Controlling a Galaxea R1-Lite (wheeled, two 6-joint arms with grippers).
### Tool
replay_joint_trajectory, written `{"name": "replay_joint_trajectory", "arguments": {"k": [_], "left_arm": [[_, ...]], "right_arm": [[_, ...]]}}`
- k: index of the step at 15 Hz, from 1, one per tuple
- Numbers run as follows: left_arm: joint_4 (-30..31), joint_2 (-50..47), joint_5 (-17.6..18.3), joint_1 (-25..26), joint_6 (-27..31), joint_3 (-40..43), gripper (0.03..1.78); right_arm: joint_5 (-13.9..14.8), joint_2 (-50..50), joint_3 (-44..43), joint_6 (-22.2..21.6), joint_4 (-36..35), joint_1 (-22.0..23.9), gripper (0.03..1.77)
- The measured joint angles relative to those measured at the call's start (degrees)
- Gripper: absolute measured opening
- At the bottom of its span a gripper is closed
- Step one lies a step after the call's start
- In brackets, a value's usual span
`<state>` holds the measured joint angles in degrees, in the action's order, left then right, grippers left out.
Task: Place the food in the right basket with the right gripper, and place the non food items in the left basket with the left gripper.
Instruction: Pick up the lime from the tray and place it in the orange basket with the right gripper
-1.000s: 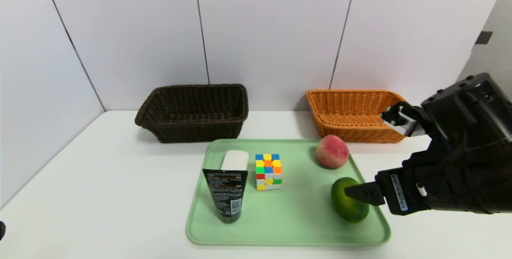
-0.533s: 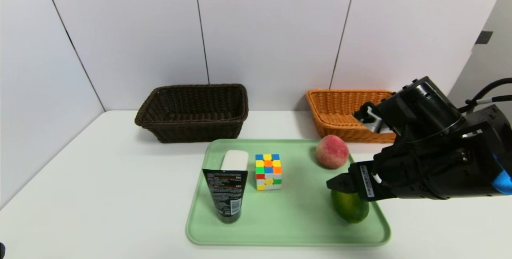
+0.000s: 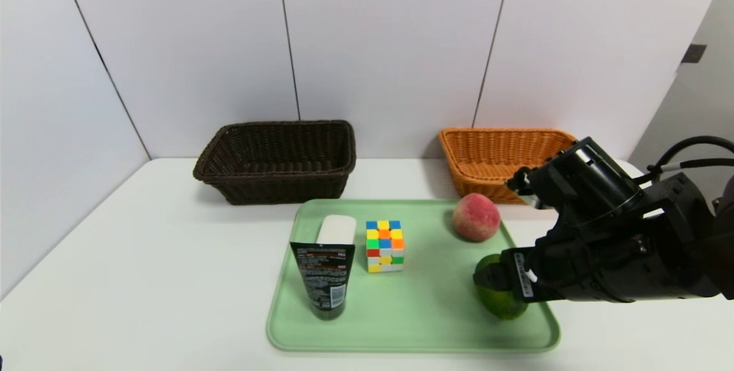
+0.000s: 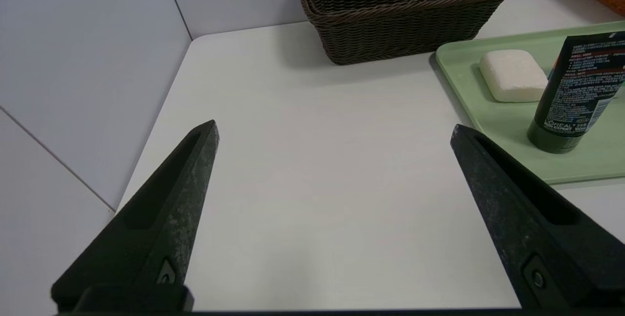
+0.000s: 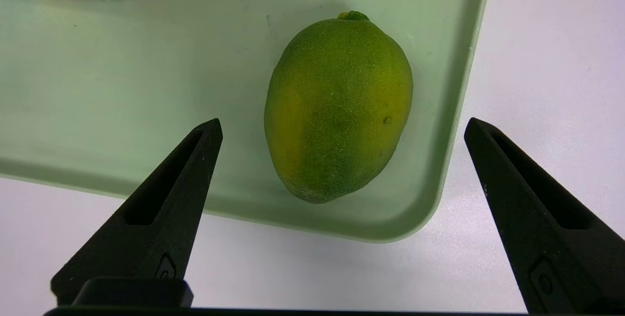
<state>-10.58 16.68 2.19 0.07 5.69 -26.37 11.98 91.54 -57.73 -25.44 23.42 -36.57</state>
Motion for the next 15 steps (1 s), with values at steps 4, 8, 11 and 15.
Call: {"name": "replay_joint_trajectory", "arguments": {"k": [4, 8, 11, 15], "left_arm": [[-0.07, -0.41, 0.0, 0.0, 0.04, 0.0, 1.69], [-1.21, -0.8, 0.0, 0.0, 0.09, 0.16, 1.69], [-1.4, -1.05, 0.01, 0.0, 0.06, 0.24, 1.69], [-1.4, -1.11, 0.0, 0.0, 0.06, 0.52, 1.69]], "right_arm": [[-0.17, 0.79, 4.16, -0.05, -8.07, 0.06, 1.71], [-0.2, 1.82, 5.67, -1.26, -9.39, -0.11, 1.71], [-0.05, 2.89, 5.86, -1.73, -9.69, -0.68, 1.71], [0.09, 4.27, 5.69, -1.71, -11.52, -0.85, 1.71]]}}
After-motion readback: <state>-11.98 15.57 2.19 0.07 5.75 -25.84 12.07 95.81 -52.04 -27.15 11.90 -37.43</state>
